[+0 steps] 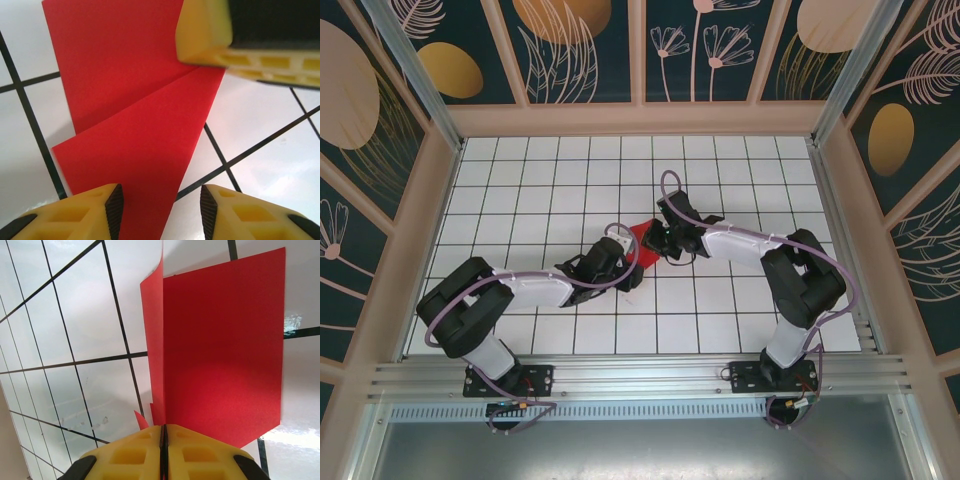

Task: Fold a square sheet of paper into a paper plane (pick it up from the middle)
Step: Fourth fold the wing at the center of the table.

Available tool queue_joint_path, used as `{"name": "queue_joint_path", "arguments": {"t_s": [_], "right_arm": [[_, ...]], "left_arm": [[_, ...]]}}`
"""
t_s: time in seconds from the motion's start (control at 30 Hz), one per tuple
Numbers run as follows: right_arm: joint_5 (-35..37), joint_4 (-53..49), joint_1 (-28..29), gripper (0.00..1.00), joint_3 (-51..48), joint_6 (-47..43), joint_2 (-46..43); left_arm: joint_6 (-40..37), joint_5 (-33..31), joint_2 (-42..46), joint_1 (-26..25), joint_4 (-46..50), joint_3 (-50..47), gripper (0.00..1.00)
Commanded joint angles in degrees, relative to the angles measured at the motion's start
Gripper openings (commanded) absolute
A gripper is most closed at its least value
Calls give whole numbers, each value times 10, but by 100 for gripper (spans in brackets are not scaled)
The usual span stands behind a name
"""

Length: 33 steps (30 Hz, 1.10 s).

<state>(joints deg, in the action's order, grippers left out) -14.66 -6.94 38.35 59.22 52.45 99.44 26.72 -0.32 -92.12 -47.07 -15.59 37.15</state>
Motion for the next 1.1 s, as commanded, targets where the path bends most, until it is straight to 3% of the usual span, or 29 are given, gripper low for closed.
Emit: {"name": "queue_joint_path", "arguments": {"t_s": [0.0,0.17,0.37,0.5,0.97,1.07], "right_arm": [[-7,-7,0,12,22,-8,8],[-10,-5,-1,12,23,-8,9],[-11,-7,-1,12,27,-9,12],[-11,-9,-1,12,30,-10,14],[-10,-17,-5,13,29,-25,5],[-6,-21,-7,21,25,-36,-8]], "left_arm": [[-24,-13,-7,-5,33,18,48],[-32,-20,-12,-5,42,25,45],[-36,-20,-18,-6,45,33,26],[-32,-16,-20,-6,41,33,18],[15,4,-4,-5,-6,17,0],[42,38,-3,3,-42,4,0]]}}
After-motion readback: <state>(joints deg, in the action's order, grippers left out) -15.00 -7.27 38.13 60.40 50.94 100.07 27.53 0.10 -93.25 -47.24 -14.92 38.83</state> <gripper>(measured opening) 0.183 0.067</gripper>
